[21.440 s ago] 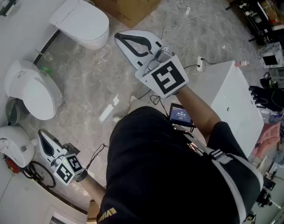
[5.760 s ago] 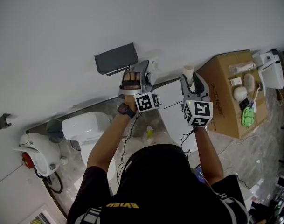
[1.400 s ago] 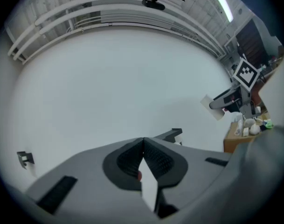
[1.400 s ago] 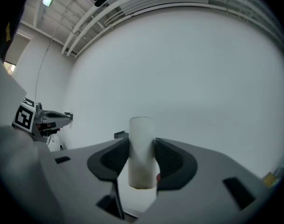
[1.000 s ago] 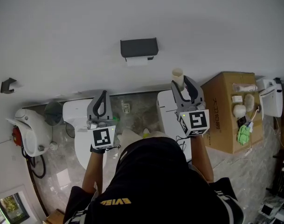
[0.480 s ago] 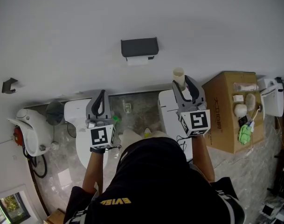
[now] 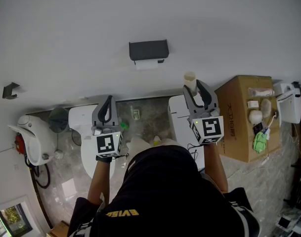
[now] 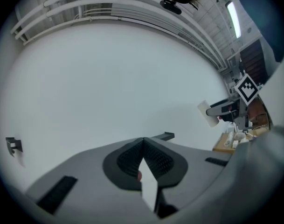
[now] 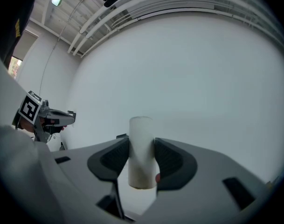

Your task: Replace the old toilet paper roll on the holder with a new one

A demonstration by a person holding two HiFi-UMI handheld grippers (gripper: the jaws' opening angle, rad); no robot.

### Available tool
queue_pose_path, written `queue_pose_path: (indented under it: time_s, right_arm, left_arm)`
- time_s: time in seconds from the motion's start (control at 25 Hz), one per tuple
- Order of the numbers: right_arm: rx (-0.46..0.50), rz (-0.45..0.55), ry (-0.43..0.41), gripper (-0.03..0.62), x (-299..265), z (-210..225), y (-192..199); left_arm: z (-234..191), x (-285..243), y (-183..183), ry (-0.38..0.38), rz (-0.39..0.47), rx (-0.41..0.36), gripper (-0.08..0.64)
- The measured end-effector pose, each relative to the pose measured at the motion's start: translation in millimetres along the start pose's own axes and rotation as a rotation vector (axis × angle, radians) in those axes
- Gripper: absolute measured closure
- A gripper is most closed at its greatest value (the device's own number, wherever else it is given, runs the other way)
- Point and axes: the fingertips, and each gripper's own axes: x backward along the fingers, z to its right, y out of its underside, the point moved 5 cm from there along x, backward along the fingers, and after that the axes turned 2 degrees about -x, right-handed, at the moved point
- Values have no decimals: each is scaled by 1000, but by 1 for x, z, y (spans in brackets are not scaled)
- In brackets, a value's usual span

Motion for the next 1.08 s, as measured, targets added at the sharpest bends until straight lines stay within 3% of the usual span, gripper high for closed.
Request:
queue_pose_path:
  time_s: [1.08]
  right_arm:
    - [3, 27, 12, 420, 2, 6, -1]
  left_arm:
    - [14, -1, 21, 57, -27, 23, 548]
